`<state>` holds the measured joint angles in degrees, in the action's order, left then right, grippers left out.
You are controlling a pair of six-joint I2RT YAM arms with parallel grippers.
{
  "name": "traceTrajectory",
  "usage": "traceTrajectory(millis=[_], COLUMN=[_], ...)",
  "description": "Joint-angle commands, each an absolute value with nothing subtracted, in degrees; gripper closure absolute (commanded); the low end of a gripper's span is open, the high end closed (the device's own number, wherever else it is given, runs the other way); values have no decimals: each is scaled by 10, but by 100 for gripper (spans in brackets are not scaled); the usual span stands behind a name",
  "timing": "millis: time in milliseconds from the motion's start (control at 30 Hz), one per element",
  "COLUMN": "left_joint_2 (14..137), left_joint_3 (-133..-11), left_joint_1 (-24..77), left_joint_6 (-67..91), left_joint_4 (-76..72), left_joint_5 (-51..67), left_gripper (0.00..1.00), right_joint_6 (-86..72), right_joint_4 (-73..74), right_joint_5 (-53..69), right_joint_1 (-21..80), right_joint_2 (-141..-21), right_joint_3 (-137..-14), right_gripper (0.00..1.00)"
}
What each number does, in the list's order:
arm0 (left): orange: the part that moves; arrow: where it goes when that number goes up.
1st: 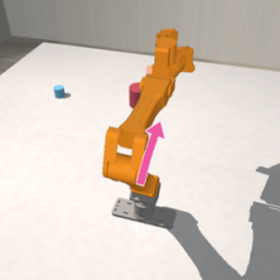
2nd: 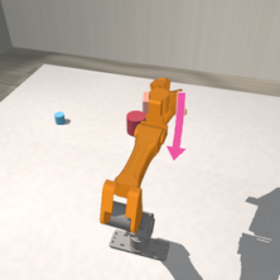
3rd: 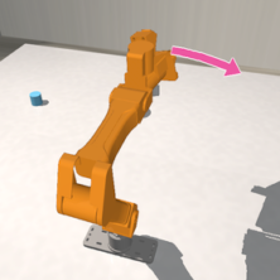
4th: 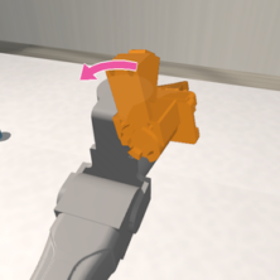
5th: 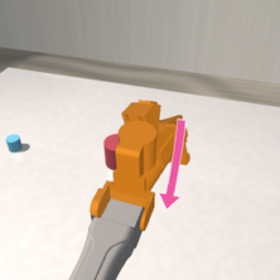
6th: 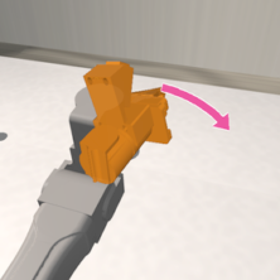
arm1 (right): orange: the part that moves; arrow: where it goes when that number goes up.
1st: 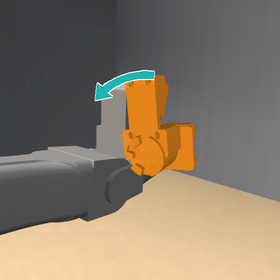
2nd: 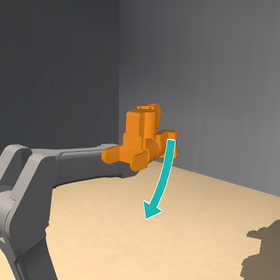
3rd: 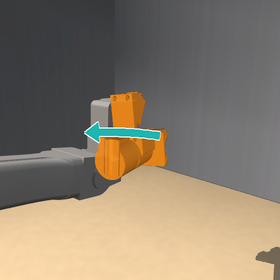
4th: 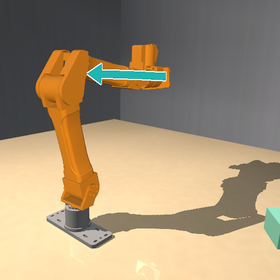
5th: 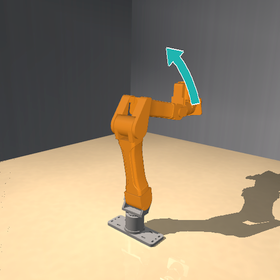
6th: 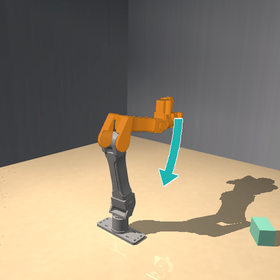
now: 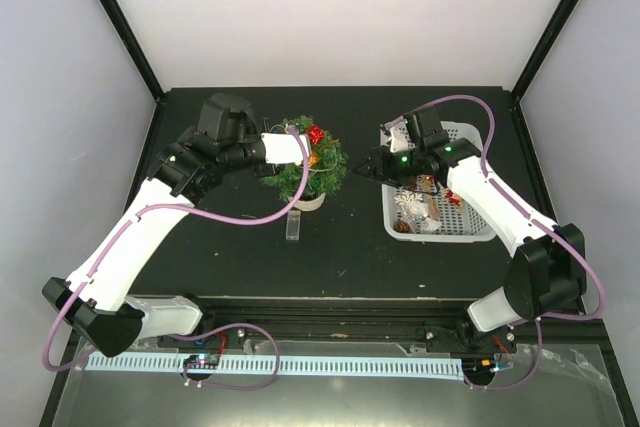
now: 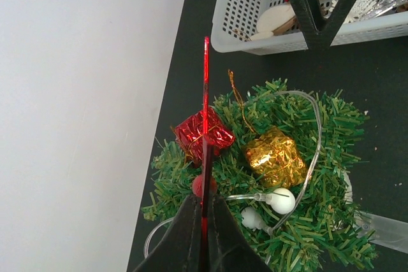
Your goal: Decorate the small christmas tree
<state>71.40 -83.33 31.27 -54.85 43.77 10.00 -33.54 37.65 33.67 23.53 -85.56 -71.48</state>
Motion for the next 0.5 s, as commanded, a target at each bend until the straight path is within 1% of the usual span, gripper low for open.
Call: traceTrajectory(millis=[0,467], left_joint_2=[715,722], left_joint_3=[-850,-849], left_joint_1=[318,318], left_joint_6=[-546,-546], left_joint_4=[435,402], left_joint_5=[107,77], left_gripper=[98,98], right_joint_6=[-339,-339], right_joint_4=[363,358], right_joint_5=[348,355], right_joint_1=[236,236], right_joint_2=[-857,-866], right_joint_3=[-707,-711], right_gripper=[53,53])
